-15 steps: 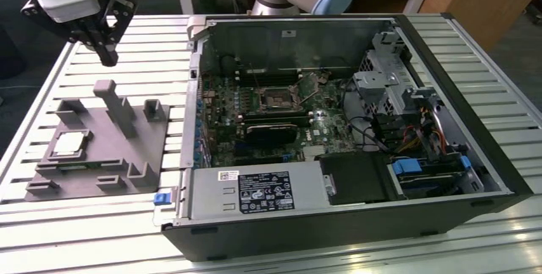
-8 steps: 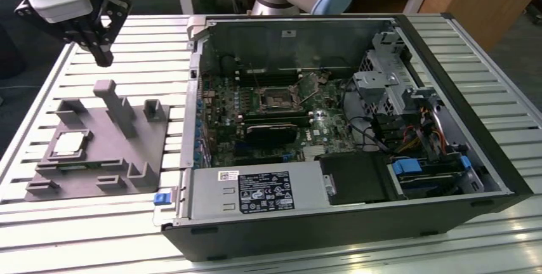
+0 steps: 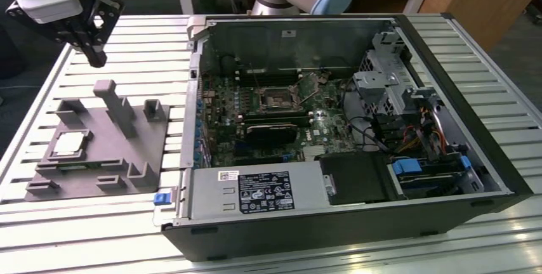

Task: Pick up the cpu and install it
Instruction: 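Reach for the cpu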

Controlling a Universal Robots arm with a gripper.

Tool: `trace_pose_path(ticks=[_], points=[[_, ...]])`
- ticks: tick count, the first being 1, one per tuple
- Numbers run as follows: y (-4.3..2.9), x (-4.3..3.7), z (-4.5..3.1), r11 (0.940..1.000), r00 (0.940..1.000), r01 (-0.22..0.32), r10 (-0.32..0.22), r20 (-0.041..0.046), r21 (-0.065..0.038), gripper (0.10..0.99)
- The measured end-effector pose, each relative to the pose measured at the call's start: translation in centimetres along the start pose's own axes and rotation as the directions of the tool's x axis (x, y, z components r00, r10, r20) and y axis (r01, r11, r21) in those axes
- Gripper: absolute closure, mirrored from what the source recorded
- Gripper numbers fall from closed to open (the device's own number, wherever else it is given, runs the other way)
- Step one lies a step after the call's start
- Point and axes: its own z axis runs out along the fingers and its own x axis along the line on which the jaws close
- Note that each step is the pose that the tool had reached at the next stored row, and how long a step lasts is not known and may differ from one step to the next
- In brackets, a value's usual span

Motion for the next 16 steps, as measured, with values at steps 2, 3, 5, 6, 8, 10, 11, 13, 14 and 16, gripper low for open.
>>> trace_pose_path(ticks=[2,3,5,6,8,10,11,13,14,16], points=[[-0.02,0.23,0.01,1.0000,1.0000,0.000,0.000,0.0000,0.000,0.980],[-0.03,0.35,0.01,1.0000,1.0000,0.000,0.000,0.0000,0.000,0.980],[-0.04,0.57,0.01,1.0000,1.0000,0.000,0.000,0.0000,0.000,0.980],[-0.05,0.68,0.02,1.0000,1.0000,0.000,0.000,0.0000,0.000,0.980],[-0.07,0.90,0.02,1.0000,1.0000,0.000,0.000,0.0000,0.000,0.980],[-0.09,1.13,0.03,1.0000,1.0000,0.000,0.000,0.0001,0.000,0.980],[-0.09,1.24,0.03,1.0000,1.0000,0.000,0.000,0.0000,0.000,0.980],[-0.11,1.47,0.03,1.0000,1.0000,0.000,0.000,0.0000,0.000,0.980],[-0.12,1.59,0.03,1.0000,1.0000,0.000,0.000,0.0000,0.000,0.980],[-0.14,1.83,0.04,1.0000,1.0000,0.000,0.000,0.0000,0.000,0.980]])
